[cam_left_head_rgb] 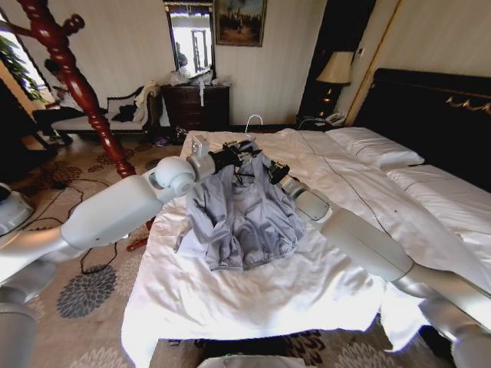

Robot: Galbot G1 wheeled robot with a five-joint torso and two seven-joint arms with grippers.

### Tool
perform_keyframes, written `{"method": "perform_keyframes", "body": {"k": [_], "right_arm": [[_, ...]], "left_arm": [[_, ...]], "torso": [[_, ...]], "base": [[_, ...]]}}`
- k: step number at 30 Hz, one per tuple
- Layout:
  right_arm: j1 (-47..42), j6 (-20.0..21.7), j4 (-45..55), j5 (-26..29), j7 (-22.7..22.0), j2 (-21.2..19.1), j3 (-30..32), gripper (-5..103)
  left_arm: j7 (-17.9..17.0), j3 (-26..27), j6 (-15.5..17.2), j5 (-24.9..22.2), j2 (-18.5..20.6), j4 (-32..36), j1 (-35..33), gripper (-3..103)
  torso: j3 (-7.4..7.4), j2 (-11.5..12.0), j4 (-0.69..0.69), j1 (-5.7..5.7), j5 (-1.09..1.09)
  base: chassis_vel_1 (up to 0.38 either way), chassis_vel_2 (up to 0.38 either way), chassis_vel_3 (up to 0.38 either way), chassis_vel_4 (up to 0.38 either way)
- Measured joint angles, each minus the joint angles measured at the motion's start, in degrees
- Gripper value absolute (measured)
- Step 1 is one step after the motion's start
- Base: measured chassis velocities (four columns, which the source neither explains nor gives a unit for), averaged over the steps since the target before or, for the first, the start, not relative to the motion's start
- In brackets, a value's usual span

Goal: Pick up the clothes from the bed and hang them on the clothes hanger.

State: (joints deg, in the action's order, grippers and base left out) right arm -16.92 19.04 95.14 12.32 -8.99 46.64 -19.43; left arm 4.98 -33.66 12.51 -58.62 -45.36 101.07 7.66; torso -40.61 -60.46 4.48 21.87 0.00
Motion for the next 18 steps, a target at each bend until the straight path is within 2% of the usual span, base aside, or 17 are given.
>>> {"method": "perform_keyframes", "body": {"k": [1,5,8,10,18], "right_arm": [[0.0,0.0,0.0,0.0,0.0,0.0,0.0,18],[-0.7,-0.5,-0.2,-0.5,0.0,0.3,0.8,18],[-0.9,-0.6,-0.3,-0.5,0.0,0.6,1.1,18],[-1.4,-0.6,-0.3,-0.5,0.0,0.9,1.5,18],[-3.8,-0.9,0.1,-1.2,0.3,1.2,3.0,18]], "left_arm": [[0.0,0.0,0.0,0.0,0.0,0.0,0.0,64],[0.3,-1.3,0.0,2.7,1.2,1.5,0.7,85],[0.9,-2.7,-0.2,4.3,1.7,1.7,2.0,90],[1.6,-4.1,-0.5,5.5,2.0,1.9,3.4,98],[3.6,-9.1,-2.5,11.6,1.0,2.3,9.2,100]], "torso": [[0.0,0.0,0.0,0.0,0.0],[0.0,0.0,-0.02,-0.01,-0.01],[0.0,0.0,-0.03,0.0,-0.01],[0.0,0.0,-0.01,0.0,0.0],[0.0,0.0,-0.02,0.0,0.0]], "base": [[0.0,0.0,0.0,0.0],[0.0,0.0,0.0,0.0],[0.0,0.0,0.0,0.0],[0.0,0.0,0.0,0.0],[0.0,0.0,0.0,0.0]]}}
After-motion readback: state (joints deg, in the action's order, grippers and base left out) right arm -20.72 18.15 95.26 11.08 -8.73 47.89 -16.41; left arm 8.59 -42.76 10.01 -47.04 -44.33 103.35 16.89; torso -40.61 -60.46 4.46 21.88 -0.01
